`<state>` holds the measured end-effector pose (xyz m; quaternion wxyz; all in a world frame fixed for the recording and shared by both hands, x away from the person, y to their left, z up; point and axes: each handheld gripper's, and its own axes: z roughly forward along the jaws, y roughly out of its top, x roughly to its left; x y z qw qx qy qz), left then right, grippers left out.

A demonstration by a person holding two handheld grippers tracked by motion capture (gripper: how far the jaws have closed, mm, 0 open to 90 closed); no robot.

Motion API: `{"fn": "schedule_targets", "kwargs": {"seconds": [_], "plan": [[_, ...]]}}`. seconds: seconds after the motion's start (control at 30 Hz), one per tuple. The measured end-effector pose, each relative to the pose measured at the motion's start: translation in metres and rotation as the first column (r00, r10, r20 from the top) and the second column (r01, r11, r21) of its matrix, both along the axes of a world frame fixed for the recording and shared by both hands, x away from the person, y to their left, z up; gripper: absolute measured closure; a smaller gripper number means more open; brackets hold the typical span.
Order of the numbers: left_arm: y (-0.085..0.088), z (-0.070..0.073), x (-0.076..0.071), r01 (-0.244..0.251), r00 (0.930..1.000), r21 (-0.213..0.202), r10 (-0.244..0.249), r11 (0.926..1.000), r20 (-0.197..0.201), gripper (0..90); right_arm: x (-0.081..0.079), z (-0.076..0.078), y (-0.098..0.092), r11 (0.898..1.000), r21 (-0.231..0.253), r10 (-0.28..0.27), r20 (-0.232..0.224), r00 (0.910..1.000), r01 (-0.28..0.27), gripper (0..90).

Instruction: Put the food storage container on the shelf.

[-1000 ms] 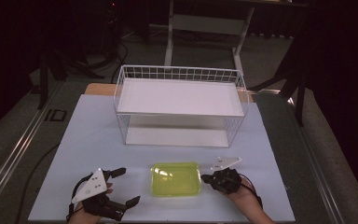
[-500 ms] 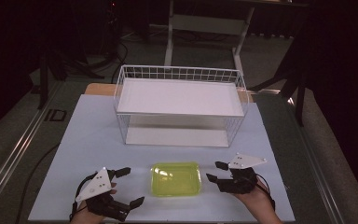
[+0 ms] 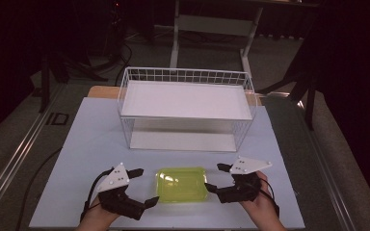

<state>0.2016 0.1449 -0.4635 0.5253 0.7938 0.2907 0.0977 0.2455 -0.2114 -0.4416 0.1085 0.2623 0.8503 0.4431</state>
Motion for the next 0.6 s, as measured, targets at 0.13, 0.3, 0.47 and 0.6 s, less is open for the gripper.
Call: {"fn": "schedule_targets", "kwargs": {"seconds": [0.13,0.3,0.47,0.6], "plan": [[-0.004,0.000,0.007,-0.002,0.9992,0.026,0.003,0.9997,-0.041,2.9,0.000,0.000,0.006,0.999,-0.032,-0.025,0.025,0.9994,0.026,19.6],[-0.005,-0.004,0.017,-0.017,0.9936,-0.007,0.016,0.9998,-0.112,5.3,0.006,-0.003,0.012,0.997,-0.042,-0.066,-0.041,0.9969,0.065,14.0],[-0.006,-0.011,0.027,-0.036,0.9729,-0.029,0.028,0.9989,-0.230,5.7,0.013,-0.010,0.013,0.987,-0.026,-0.159,-0.106,0.9815,0.158,12.2],[-0.007,-0.016,0.033,-0.049,0.9608,-0.043,0.035,0.9979,-0.275,5.4,0.021,-0.016,0.012,0.981,0.003,-0.191,-0.213,0.9581,0.196,12.2]]}}
